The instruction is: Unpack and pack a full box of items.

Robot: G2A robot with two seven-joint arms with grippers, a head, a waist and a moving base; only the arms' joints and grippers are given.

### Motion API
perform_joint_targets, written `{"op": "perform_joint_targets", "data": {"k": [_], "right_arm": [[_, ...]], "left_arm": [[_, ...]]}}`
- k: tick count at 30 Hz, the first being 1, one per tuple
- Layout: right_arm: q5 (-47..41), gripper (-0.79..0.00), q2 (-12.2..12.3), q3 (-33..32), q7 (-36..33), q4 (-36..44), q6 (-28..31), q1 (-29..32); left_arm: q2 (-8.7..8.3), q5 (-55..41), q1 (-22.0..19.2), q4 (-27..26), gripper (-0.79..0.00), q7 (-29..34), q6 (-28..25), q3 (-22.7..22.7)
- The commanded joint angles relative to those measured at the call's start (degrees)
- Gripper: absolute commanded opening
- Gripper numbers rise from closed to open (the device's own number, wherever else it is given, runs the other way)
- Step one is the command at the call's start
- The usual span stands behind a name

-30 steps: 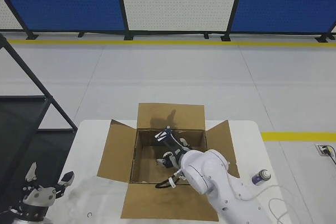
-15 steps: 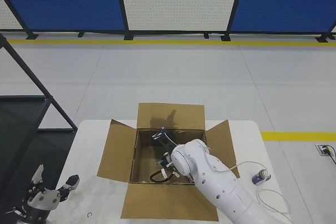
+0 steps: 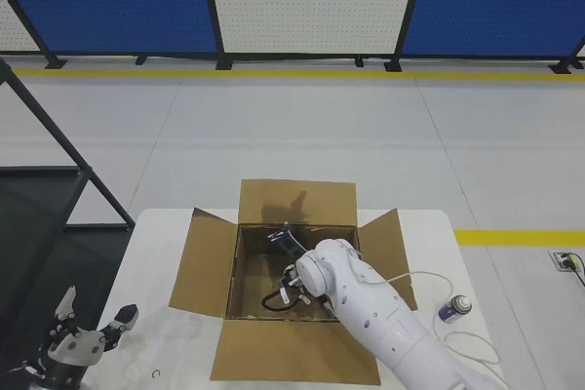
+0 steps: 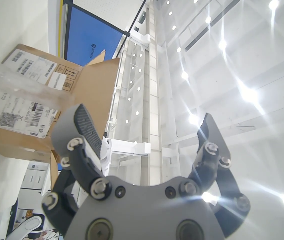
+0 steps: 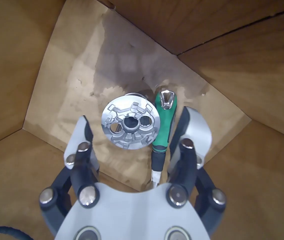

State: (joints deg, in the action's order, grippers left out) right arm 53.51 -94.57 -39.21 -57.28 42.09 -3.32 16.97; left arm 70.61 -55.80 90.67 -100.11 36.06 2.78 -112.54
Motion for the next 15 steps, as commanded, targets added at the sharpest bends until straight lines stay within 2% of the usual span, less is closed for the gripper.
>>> {"op": "perform_joint_targets", "data": {"k": [1,3,5,9,15], "right_arm": [[-0.4,-0.508,-0.4,0.1,0.2,-1.1,0.3,-0.3],[-0.6,-0.600,-0.8,0.2,0.6,-2.2,0.7,-0.7],[-0.4,-0.770,-1.1,0.3,1.6,-2.6,1.1,-1.0],[0.5,-0.785,-1.2,-0.1,2.6,-2.1,1.2,-1.6],[4.1,-0.785,0.2,-1.9,0.3,5.2,0.8,-0.4]], "left_arm": [[0.00,0.0,0.0,0.0,0.000,0.0,0.0,0.0],[0.00,0.0,0.0,0.0,0.000,0.0,0.0,0.0],[0.00,0.0,0.0,0.0,0.000,0.0,0.0,0.0],[0.00,0.0,0.0,0.0,0.000,0.0,0.0,0.0],[0.00,0.0,0.0,0.0,0.000,0.0,0.0,0.0]]}}
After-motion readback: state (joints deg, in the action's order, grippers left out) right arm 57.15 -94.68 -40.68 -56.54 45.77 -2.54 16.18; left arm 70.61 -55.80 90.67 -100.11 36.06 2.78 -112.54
